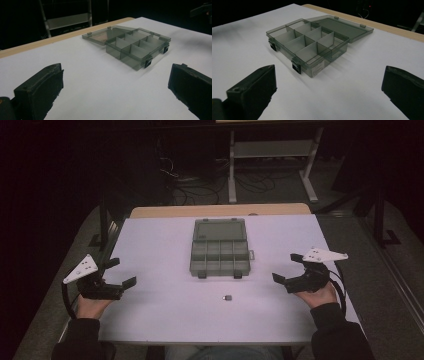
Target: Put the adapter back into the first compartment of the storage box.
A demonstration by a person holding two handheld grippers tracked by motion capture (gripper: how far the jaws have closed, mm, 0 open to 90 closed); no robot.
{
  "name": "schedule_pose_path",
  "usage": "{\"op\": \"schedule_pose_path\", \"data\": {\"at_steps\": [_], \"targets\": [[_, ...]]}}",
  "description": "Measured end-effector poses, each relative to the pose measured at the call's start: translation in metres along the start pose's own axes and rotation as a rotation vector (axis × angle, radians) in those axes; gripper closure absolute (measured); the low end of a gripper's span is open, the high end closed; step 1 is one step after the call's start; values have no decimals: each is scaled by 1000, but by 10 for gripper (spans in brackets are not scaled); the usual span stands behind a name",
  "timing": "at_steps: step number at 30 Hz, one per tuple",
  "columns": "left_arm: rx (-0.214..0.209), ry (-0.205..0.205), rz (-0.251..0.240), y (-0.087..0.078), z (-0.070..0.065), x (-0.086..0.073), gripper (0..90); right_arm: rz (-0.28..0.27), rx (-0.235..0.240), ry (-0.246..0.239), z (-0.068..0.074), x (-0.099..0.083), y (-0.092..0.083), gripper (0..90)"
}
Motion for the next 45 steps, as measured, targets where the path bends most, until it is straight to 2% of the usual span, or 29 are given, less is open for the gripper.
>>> {"op": "schedule_pose_path", "data": {"at_steps": [6,8,11,14,19,21,27,30,35,38,45], "targets": [[-3,2,-2,-1,-1,0,0,-6,2,7,-1,0,-3,0],[17,10,1,-3,-2,-1,0,-6,-2,11,0,-1,-3,0],[14,-12,-17,-6,-2,-1,0,-2,-3,0,1,-1,-5,0],[11,-20,-14,-5,-2,-1,0,3,-10,5,1,-1,-6,0],[10,-19,-18,-3,-5,2,0,2,-8,3,2,-2,-5,0],[4,-16,-4,0,-7,2,0,5,-9,2,3,-2,-5,0],[-1,27,42,4,-10,7,0,-18,-12,2,6,0,-8,0],[-1,49,58,4,-10,13,0,-10,-13,6,5,-1,-7,0],[-11,67,70,4,-11,21,0,-7,-13,3,5,-2,-6,0],[-26,93,78,6,-15,32,0,0,-10,4,6,-2,-6,0],[-43,126,89,11,-19,47,0,4,-13,4,5,-3,-5,0]]}}
Point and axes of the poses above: each handheld gripper's, and its own axes: y roughly forward along the jaws, x roughly out of its top, z roughly to its left, the point moved 4 cm from there along y, roughly forward along the jaws, and after that the axes turned 4 degrees about x, right-handed, at the moved point
